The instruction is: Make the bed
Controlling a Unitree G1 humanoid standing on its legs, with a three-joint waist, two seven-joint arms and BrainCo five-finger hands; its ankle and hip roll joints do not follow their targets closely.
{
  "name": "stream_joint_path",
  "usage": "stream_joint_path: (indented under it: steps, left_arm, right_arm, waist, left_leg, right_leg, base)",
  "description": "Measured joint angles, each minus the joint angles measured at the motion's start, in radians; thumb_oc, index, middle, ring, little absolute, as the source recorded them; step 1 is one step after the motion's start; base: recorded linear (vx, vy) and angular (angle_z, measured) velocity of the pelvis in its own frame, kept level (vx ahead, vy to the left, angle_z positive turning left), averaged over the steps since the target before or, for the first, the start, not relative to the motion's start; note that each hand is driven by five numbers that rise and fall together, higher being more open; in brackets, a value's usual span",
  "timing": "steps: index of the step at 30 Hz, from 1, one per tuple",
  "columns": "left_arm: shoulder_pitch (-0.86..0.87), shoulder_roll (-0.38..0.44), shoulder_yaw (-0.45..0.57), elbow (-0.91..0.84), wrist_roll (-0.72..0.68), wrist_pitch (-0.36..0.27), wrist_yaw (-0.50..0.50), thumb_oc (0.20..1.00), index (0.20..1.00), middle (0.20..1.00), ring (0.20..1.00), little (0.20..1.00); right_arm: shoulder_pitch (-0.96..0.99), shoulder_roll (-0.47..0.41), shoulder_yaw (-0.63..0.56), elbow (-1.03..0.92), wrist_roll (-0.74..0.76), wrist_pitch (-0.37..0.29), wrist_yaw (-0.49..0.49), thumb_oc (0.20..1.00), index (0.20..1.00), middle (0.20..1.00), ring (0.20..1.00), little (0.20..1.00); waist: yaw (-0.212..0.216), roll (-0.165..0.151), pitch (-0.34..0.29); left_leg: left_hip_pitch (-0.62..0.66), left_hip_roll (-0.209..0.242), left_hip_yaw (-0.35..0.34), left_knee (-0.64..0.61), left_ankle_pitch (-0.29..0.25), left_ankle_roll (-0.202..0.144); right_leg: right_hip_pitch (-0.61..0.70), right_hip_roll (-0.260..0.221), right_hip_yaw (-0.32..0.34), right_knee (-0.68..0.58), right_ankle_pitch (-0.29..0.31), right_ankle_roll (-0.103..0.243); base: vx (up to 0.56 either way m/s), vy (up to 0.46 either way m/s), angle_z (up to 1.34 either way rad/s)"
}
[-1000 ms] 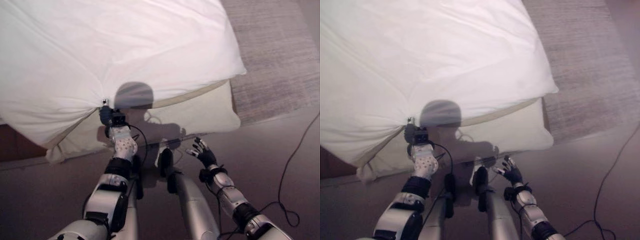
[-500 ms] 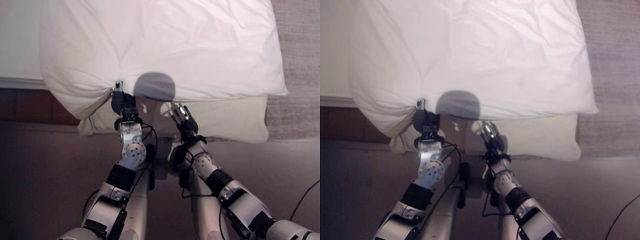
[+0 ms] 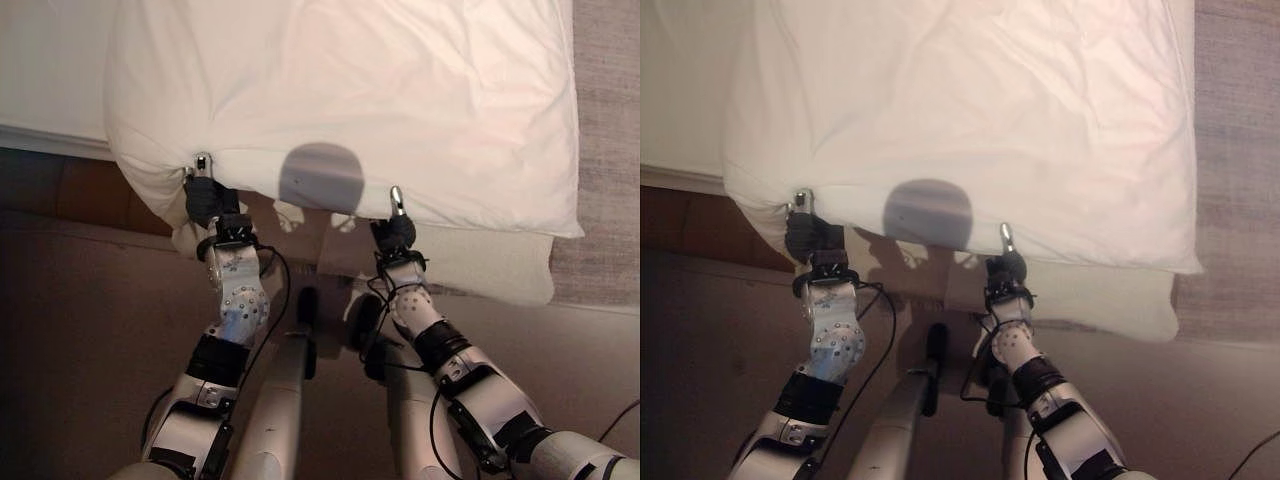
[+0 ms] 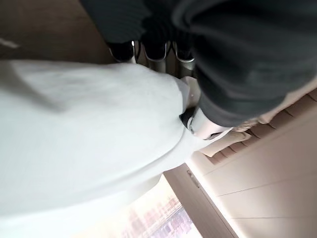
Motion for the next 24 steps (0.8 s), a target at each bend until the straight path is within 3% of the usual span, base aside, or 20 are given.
stream_joint_path:
  steps: [7,11,24]
  left_arm:
    - [0.009,0.014,0.041,-0.003,0.085,0.001,0.091,0.200,0.200,0.200,0.200,0.200]
    - [0.010,0.027,0.062,-0.003,0.123,0.002,0.129,0.200,0.200,0.200,0.200,0.200]
    - [-0.003,0.019,0.068,-0.002,0.123,0.002,0.150,0.200,0.200,0.200,0.200,0.200]
  right_arm:
    - [-0.016,-0.048,-0.083,-0.055,-0.021,-0.054,-0.056,1.000,1.000,1.000,1.000,1.000]
    - [-0.021,-0.083,-0.092,-0.044,-0.058,-0.051,-0.089,1.000,1.000,1.000,1.000,1.000]
    - [-0.067,-0.127,-0.195,-0.007,-0.082,-0.050,-0.128,1.000,1.000,1.000,1.000,1.000]
  waist:
    - [-0.002,0.003,-0.001]
    - [-0.001,0.004,-0.001]
    - [-0.005,0.006,-0.001]
  left_leg:
    - [0.004,0.001,0.006,-0.009,0.000,0.000]
    - [0.004,0.005,0.025,-0.015,0.000,0.000]
    - [-0.004,0.006,0.030,-0.020,0.000,0.000]
  right_leg:
    - [-0.003,0.000,0.002,-0.001,-0.002,0.000]
    - [-0.015,-0.002,0.008,0.002,-0.003,-0.002]
    - [-0.035,-0.002,0.012,0.016,-0.008,-0.009]
  base:
    - [0.02,0.004,-0.01]
    - [0.00,0.003,-0.10]
    - [0.00,-0.001,-0.01]
